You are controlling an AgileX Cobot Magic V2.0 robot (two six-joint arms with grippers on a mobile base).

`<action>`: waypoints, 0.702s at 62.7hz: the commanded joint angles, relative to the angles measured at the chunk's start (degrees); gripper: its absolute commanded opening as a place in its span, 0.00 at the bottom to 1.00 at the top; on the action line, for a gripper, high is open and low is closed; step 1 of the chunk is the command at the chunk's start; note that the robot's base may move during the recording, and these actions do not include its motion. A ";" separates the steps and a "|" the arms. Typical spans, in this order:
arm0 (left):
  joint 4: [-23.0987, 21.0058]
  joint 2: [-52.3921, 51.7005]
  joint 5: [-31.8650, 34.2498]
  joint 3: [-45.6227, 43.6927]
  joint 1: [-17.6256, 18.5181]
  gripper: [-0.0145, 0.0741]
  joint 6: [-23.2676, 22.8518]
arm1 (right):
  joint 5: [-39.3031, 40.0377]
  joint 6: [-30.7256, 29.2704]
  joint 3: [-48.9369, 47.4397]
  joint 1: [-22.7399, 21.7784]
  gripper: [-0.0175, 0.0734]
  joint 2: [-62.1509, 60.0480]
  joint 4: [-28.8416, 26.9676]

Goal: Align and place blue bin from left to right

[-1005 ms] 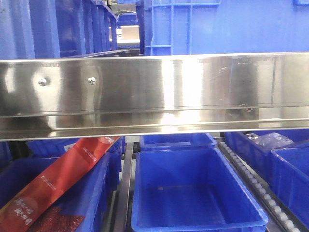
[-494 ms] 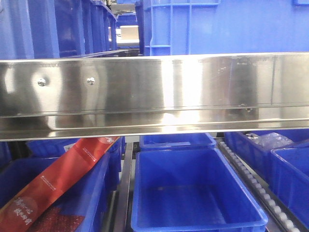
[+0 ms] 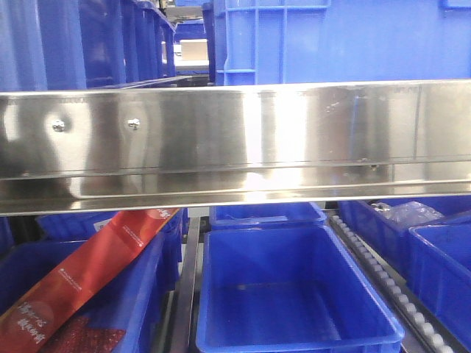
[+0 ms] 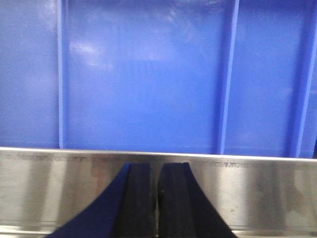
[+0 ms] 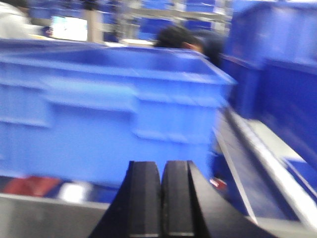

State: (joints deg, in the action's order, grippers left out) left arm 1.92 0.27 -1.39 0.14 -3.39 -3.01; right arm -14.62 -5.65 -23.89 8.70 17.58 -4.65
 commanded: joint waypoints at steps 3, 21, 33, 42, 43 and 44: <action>-0.07 -0.27 1.05 -0.14 -0.22 0.18 0.08 | 2.62 -0.36 6.07 -4.29 0.11 -3.82 -1.21; -0.07 -0.27 1.05 -0.14 -0.22 0.18 0.08 | 7.85 -0.36 22.46 -8.51 0.11 -15.20 -1.62; -0.07 -0.27 1.05 -0.14 -0.22 0.18 0.08 | 7.90 -0.36 23.89 -8.51 0.11 -17.58 -1.62; -0.07 -0.27 1.05 -0.14 -0.22 0.18 0.08 | 9.70 -0.36 23.89 -8.51 0.11 -17.58 -1.62; -0.07 -0.27 1.05 -0.14 -0.22 0.18 0.08 | 9.85 -0.36 23.89 -8.51 0.11 -17.58 -1.62; -0.07 -0.27 1.05 -0.14 -0.22 0.18 0.08 | 10.05 -0.36 23.89 -8.51 0.11 -17.58 -1.62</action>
State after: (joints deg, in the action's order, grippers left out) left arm 1.92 0.27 -1.39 0.14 -3.39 -3.01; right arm -7.29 -5.65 0.00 0.32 0.40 -6.06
